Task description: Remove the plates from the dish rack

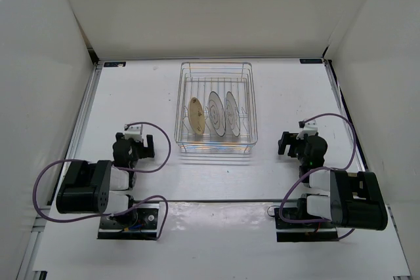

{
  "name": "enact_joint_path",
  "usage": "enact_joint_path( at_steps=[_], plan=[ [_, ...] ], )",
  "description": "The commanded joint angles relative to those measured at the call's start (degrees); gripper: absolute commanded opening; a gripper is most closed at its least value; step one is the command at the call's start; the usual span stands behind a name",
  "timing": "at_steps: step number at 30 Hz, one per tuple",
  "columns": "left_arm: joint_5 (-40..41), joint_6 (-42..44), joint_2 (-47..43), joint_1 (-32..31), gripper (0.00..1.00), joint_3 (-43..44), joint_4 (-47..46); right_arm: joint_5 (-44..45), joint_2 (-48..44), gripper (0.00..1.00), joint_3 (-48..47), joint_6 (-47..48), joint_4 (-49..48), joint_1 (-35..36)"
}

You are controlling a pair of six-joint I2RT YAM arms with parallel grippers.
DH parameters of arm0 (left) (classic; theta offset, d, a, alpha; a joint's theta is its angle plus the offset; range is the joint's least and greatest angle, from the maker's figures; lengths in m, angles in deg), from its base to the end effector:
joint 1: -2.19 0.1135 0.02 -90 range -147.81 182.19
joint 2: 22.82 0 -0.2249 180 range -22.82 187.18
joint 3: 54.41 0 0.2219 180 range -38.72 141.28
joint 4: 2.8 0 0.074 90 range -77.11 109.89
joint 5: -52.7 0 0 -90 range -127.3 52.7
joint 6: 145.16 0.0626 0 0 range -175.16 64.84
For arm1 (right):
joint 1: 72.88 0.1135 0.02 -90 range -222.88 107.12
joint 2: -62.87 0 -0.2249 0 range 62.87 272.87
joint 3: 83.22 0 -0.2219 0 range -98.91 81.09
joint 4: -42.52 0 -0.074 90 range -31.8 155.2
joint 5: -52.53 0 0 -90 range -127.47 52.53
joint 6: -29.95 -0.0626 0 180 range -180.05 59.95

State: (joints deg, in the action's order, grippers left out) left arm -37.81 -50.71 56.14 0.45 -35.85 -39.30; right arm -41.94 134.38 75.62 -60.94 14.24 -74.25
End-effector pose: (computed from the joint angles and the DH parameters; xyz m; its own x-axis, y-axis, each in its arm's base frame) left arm 0.2113 -0.0070 0.0860 -0.4007 0.0898 -0.9118 0.0698 0.9953 0.0673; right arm 0.2167 -0.0003 0.1047 -0.3763 0.0245 -0.9262 -0.0425 0.9981 0.0437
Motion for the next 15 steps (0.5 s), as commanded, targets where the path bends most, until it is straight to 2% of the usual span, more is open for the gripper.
enact_joint_path(
  at_steps=[1,2,3,4,7,8,9,10,11,12,14,15],
  plan=[
    [-15.3,0.2,0.1,5.6,0.99,-5.9,1.8,-0.7,0.0,0.90,-1.2,0.8,-1.0,0.0],
    [-18.9,-0.1,0.7,8.3,0.99,-7.0,-2.4,-0.6,0.0,0.90,-1.2,0.5,-1.0,0.0],
    [-26.0,-0.7,1.3,9.9,0.99,-8.6,-4.7,-0.7,0.0,0.90,-1.1,0.6,-0.9,0.0],
    [-28.7,-2.1,3.7,12.0,0.99,-9.3,-12.1,-0.5,0.1,0.90,-1.2,0.6,-1.1,0.0],
    [-29.1,-2.0,1.9,12.4,0.99,-12.6,-14.2,-0.5,0.0,0.90,-1.2,0.6,-1.0,0.0],
    [-27.7,-3.9,-1.1,12.4,0.99,-13.3,-14.7,-0.5,0.0,0.90,-1.2,0.7,-0.9,0.0],
    [-24.0,-6.0,-8.1,12.9,0.99,-13.9,-12.9,-0.5,0.0,0.90,-1.2,0.6,-1.0,0.0],
    [-20.3,-6.6,-12.7,12.9,0.99,-11.5,-3.4,-0.5,0.0,0.90,-1.2,0.6,-1.0,0.0],
    [-17.8,-7.7,-22.2,10.8,0.99,-9.4,10.3,-0.5,0.0,0.90,-1.3,0.6,-1.0,0.0],
    [-11.6,-6.8,-31.1,9.5,0.99,-6.5,26.5,-0.5,0.0,0.90,-1.2,0.5,-1.0,0.0],
    [-8.9,-2.8,-38.9,5.8,0.99,4.4,41.5,-0.5,0.0,0.90,-1.1,0.6,-1.0,0.0],
    [-6.9,-4.0,-39.7,4.5,0.99,6.4,43.9,-0.5,0.0,0.90,-1.1,0.6,-1.1,0.1]
  ],
)
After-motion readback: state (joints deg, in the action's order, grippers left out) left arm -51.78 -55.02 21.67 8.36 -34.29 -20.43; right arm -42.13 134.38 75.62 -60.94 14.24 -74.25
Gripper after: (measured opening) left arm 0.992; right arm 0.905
